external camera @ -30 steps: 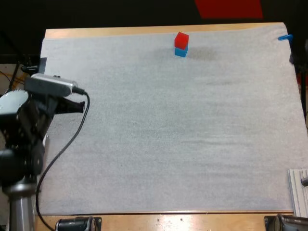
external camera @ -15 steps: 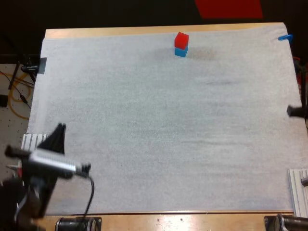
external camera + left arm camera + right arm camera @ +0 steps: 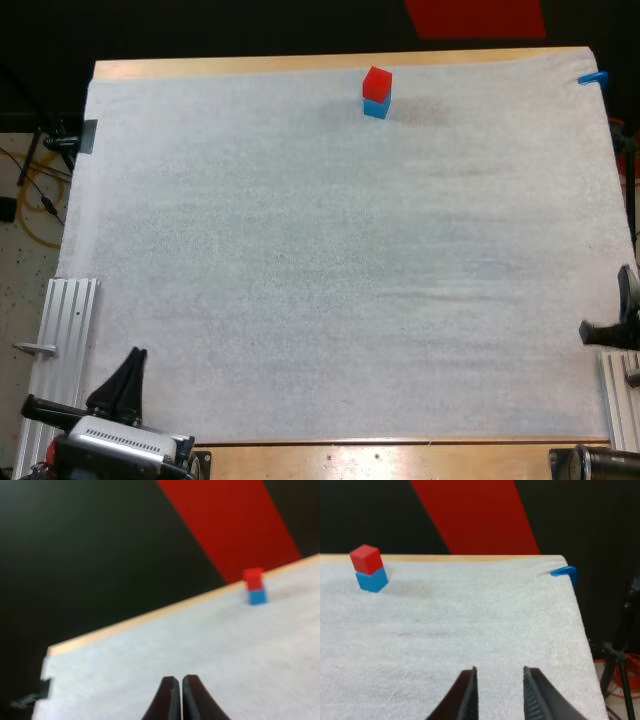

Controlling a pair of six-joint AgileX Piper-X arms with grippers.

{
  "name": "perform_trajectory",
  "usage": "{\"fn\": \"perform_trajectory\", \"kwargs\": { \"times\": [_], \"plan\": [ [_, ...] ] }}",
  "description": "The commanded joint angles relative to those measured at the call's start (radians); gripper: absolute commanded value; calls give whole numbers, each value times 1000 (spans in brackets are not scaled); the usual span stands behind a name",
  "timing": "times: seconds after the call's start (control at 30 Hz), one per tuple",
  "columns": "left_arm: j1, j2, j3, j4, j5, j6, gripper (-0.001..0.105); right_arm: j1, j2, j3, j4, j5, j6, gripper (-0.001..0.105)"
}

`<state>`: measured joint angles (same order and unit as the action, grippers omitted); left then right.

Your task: Stack red cube on blue cube

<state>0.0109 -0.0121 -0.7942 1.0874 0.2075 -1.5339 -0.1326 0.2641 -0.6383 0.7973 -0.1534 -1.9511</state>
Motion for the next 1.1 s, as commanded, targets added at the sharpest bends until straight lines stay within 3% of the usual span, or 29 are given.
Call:
{"fn": "perform_trajectory", "kwargs": {
  "times": [0.0,0.23,0.37,0.47,0.6,0.9,1.07],
  "plan": [
    [-4,-82,-2,34,9,-10,0,-4,-58,20,12,-8,11,23],
    [-1,-142,-4,236,8,-10,0,-4,-241,37,148,-28,45,23],
    [-1,-142,-1,254,14,-10,0,-4,-309,37,192,-38,53,23],
    [-1,-142,-1,245,14,-19,0,-2,-317,24,243,-38,126,23],
    [-1,-142,12,245,14,-40,0,-2,-320,27,338,-52,120,23],
    [-1,-140,161,93,4,-78,0,-2,-317,70,168,-62,85,23],
    [-1,-140,243,-12,4,-77,0,-2,-316,117,168,-68,85,23]
  ]
}}
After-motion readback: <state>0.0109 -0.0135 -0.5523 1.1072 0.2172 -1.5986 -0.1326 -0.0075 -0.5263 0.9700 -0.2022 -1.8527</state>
